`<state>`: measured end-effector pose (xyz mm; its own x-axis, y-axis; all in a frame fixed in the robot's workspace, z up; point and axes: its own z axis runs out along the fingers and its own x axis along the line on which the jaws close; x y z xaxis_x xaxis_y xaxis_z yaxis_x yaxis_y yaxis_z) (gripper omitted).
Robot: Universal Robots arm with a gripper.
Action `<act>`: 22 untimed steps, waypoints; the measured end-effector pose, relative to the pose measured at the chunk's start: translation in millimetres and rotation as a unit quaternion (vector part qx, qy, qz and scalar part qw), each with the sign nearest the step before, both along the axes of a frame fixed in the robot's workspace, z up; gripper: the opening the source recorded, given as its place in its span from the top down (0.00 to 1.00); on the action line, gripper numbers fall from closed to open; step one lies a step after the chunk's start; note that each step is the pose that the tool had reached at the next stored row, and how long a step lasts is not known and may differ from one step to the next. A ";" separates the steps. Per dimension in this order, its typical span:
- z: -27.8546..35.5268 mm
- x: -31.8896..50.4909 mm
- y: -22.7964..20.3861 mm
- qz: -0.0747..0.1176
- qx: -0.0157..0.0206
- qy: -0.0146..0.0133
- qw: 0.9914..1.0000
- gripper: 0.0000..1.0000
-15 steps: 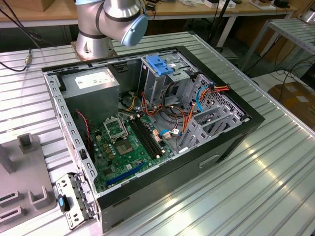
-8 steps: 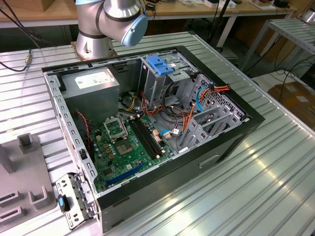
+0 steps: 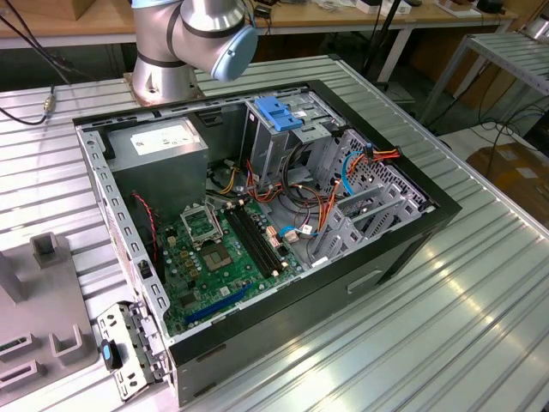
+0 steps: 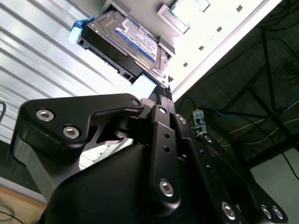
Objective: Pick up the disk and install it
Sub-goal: 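Pick up the disk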
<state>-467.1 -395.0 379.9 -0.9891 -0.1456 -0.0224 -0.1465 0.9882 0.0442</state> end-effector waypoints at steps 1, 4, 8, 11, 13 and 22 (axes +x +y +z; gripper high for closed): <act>0.0 0.0 0.0 0.005 0.000 0.000 1.000 0.89; 0.0 0.2 0.0 0.023 0.000 0.000 1.000 0.89; 0.1 1.5 0.0 0.030 0.000 0.000 1.000 0.89; 0.0 3.4 0.0 0.035 0.000 0.000 0.999 0.89; -0.1 5.1 0.0 0.040 0.000 0.000 0.999 0.89; -0.1 6.5 0.0 0.053 0.000 0.000 0.999 0.89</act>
<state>-460.6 -395.0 379.8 -0.9683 -0.2490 -0.0225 -0.2497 0.9673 0.0442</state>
